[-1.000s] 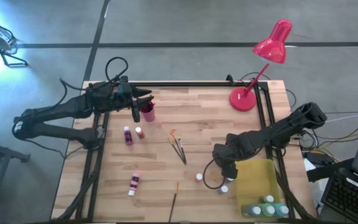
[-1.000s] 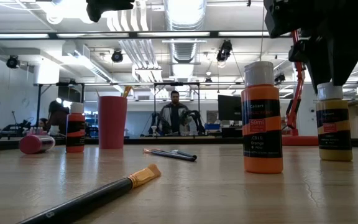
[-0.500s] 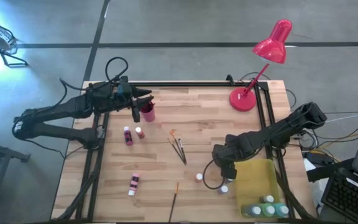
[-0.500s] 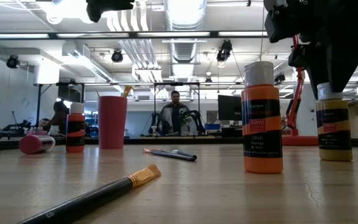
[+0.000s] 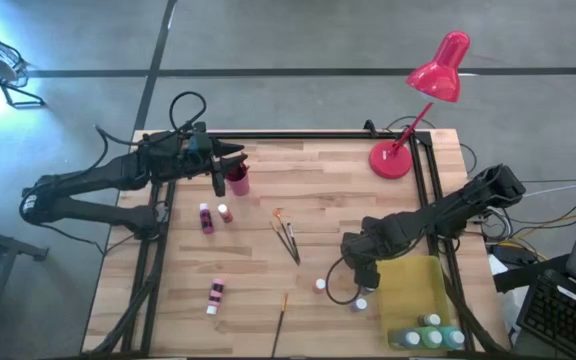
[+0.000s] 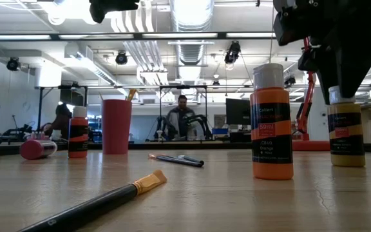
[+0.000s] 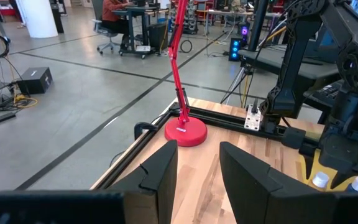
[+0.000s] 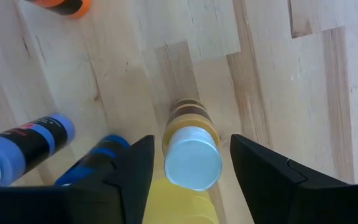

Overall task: Pick & Place Paint Supplies
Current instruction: Put the yellow paint bottle into the yellow bin

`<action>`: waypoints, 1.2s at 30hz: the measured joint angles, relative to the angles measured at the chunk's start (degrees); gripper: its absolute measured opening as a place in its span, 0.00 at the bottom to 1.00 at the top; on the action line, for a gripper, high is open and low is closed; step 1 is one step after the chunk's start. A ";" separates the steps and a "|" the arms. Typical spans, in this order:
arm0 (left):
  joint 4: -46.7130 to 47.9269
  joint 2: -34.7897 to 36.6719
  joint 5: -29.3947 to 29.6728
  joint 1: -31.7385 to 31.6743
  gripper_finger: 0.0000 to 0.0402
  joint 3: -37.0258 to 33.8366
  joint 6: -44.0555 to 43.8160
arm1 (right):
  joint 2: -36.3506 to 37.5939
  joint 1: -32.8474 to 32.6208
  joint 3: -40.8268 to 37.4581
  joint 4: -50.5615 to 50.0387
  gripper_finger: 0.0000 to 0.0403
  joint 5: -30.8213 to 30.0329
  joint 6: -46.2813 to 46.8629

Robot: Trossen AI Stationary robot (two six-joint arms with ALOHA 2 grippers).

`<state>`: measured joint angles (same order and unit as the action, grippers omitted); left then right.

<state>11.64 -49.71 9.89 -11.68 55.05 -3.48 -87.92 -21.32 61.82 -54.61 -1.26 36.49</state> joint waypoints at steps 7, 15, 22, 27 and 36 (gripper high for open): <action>0.00 0.00 0.02 0.00 0.31 0.00 0.02 | 0.07 0.00 0.00 -0.04 0.43 0.01 -0.31; 0.00 0.00 0.00 0.00 0.31 0.00 0.02 | 0.07 -0.04 0.00 -0.65 0.31 0.63 -0.46; 0.00 0.00 0.01 0.00 0.31 0.00 0.02 | 0.09 0.00 0.20 -0.71 0.28 1.70 -0.66; 0.00 0.00 0.00 0.00 0.31 0.00 0.02 | 0.58 -0.04 3.08 -2.12 0.28 2.84 -1.21; 0.00 0.00 0.00 0.00 0.31 0.00 0.02 | 1.51 -0.22 17.49 -15.61 0.28 2.75 -3.04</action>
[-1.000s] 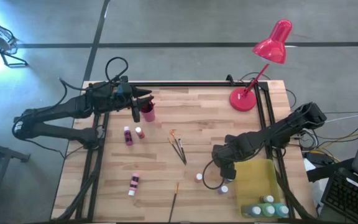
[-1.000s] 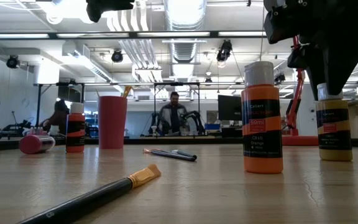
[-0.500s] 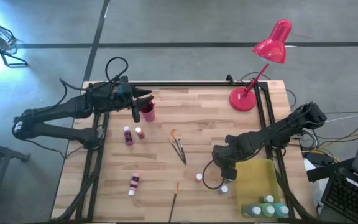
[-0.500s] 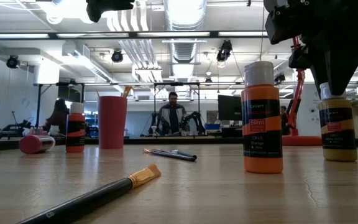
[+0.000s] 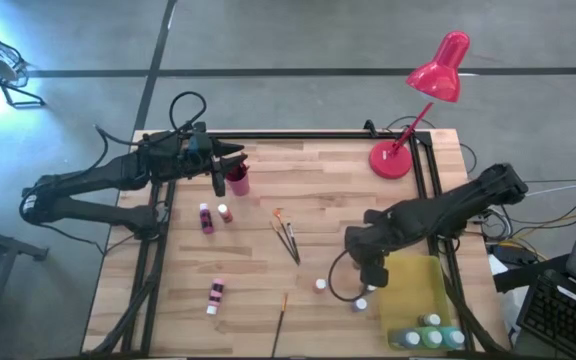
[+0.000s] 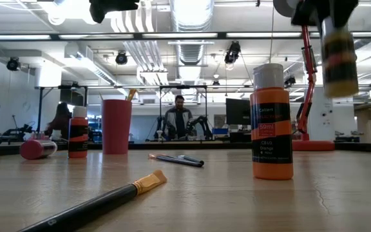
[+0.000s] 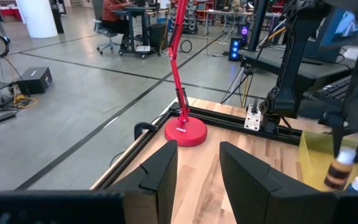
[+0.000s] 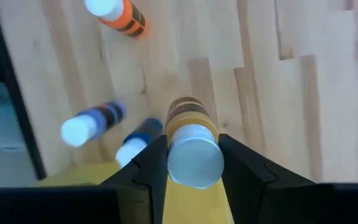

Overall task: Pick & Place Paint Supplies
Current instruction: Put the yellow paint bottle into the yellow bin

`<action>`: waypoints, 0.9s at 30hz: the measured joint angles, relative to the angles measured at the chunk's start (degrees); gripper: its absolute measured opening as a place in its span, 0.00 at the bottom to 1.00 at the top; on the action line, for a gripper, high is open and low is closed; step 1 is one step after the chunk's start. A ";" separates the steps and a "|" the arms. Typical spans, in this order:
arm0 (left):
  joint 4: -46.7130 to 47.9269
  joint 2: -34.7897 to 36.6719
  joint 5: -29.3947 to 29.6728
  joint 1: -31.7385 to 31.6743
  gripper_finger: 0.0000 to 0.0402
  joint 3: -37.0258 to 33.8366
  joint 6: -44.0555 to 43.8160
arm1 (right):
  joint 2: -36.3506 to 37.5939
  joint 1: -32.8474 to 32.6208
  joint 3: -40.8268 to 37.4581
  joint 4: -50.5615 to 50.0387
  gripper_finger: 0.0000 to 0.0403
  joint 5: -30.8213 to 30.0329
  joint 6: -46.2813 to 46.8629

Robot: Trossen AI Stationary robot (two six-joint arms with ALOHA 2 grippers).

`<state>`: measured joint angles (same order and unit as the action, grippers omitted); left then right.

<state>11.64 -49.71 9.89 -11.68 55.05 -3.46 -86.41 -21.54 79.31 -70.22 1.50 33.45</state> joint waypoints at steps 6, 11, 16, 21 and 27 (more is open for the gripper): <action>0.00 0.00 0.01 0.00 0.31 0.00 0.02 | 0.21 -3.47 9.91 -11.71 0.28 -2.11 6.95; 0.00 0.00 0.00 0.00 0.31 0.00 0.02 | 1.30 -10.57 14.40 -17.20 0.28 -4.88 19.41; 0.00 0.02 0.01 0.00 0.31 0.00 0.02 | 2.76 -19.41 15.12 -19.54 0.28 -8.62 34.08; 0.00 0.02 0.02 0.00 0.31 0.00 -0.32 | 3.43 -26.97 13.90 -19.69 0.28 -11.73 44.98; 0.00 0.00 0.02 0.00 0.31 0.00 -1.39 | 2.84 -31.77 12.16 -19.68 0.28 -12.16 48.92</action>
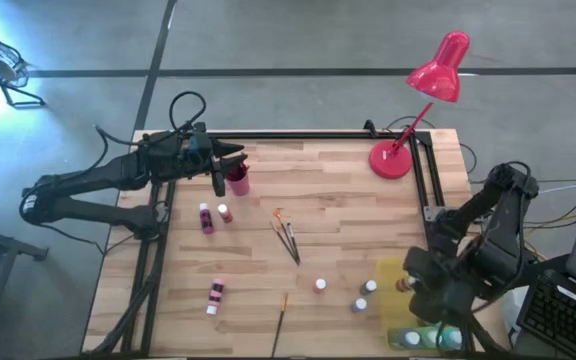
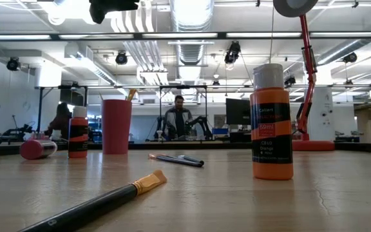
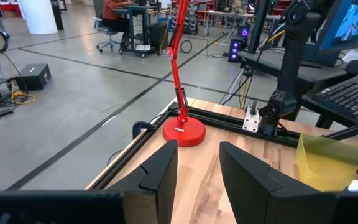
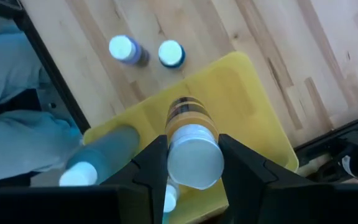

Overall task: Pick & Place Paint Supplies
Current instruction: Put the yellow paint bottle into the yellow bin

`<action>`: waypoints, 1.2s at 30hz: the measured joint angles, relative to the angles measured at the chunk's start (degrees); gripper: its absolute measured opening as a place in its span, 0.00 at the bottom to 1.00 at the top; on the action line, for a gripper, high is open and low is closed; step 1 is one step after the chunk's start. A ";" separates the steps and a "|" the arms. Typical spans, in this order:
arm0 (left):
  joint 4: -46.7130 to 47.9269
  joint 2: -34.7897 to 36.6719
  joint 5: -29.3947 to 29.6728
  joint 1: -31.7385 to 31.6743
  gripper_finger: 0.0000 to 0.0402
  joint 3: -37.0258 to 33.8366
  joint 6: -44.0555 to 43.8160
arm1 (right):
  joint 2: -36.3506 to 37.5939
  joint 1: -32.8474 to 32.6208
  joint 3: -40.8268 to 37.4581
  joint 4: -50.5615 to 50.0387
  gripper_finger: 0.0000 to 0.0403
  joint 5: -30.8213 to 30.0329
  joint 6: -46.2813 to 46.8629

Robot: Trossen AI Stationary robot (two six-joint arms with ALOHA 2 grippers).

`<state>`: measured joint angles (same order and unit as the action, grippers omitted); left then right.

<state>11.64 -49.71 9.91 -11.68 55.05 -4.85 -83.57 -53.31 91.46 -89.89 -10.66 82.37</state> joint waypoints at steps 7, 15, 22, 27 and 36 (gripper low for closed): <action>-0.02 0.00 0.00 0.00 0.31 0.00 -2.65 | -1.29 -3.53 -0.86 0.05 0.28 0.10 0.00; -0.02 0.02 0.00 -0.02 0.31 0.00 -5.63 | -2.10 -7.44 -3.50 1.07 0.28 1.08 -0.04; -0.02 0.02 0.00 -0.02 0.31 0.00 -8.27 | -2.10 -8.36 -7.07 6.30 0.28 4.23 -3.32; -0.02 0.02 0.00 -0.02 0.31 0.00 -9.78 | -2.14 -8.36 -10.84 9.71 0.28 6.65 -3.24; -0.02 0.02 0.23 -0.02 0.31 0.00 -9.93 | -2.14 -8.36 -16.47 17.55 0.28 8.48 9.02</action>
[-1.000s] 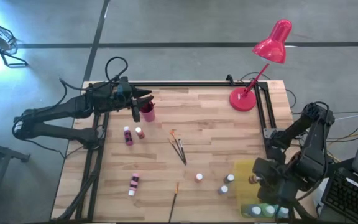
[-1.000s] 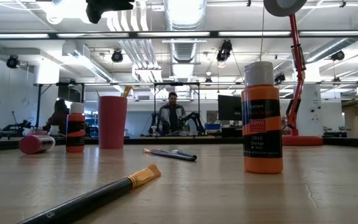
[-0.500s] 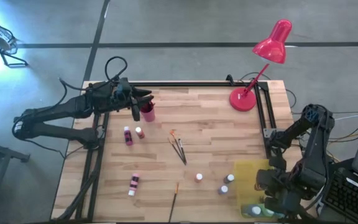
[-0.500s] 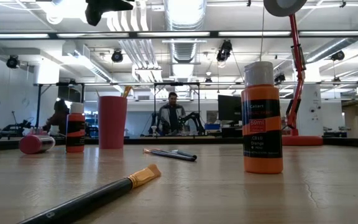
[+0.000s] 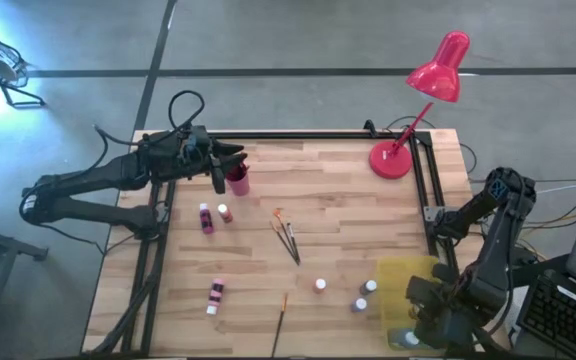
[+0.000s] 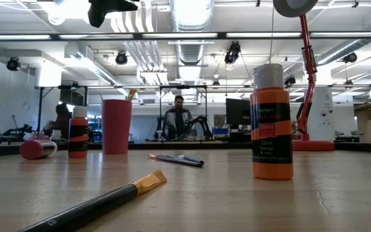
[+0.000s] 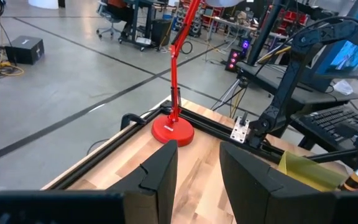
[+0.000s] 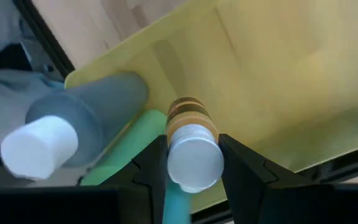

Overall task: Pick & Place Paint Supplies
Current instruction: Put the yellow paint bottle into the yellow bin

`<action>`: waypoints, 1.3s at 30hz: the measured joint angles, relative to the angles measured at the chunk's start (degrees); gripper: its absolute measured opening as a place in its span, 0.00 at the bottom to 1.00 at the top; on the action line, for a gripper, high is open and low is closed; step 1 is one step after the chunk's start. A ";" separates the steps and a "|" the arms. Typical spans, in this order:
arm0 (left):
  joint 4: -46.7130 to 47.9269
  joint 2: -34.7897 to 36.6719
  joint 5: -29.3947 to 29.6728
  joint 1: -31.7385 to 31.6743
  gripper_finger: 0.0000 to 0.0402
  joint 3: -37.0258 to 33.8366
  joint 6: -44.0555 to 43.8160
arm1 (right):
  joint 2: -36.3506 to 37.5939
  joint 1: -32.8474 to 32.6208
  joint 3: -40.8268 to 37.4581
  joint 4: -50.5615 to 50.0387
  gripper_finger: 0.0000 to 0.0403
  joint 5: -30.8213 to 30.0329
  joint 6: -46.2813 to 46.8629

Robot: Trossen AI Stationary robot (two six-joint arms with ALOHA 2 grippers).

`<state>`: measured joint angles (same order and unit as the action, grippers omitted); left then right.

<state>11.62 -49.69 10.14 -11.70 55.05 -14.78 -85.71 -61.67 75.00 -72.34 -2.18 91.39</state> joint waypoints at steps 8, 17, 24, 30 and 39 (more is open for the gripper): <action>0.00 0.00 0.36 0.00 0.31 0.00 1.45 | 0.00 -0.35 -3.96 2.74 0.28 1.19 10.92; -0.02 -0.02 1.01 -0.07 0.31 0.00 3.32 | 0.00 -2.00 -4.76 3.62 0.28 0.87 20.93; -0.02 0.00 3.86 -0.11 0.31 0.00 4.58 | -1.98 -2.21 -4.98 6.60 0.28 0.57 21.34; -0.02 -0.01 3.86 -0.11 0.31 0.00 4.58 | -4.45 -2.19 -4.98 7.09 0.28 2.24 20.92; -0.02 0.00 3.86 -0.11 0.31 0.00 4.58 | -4.85 -2.19 -4.98 7.05 0.28 2.21 21.01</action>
<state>11.60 -49.69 14.00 -11.81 55.05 -10.20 -90.56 -63.86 70.02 -65.30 0.03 112.40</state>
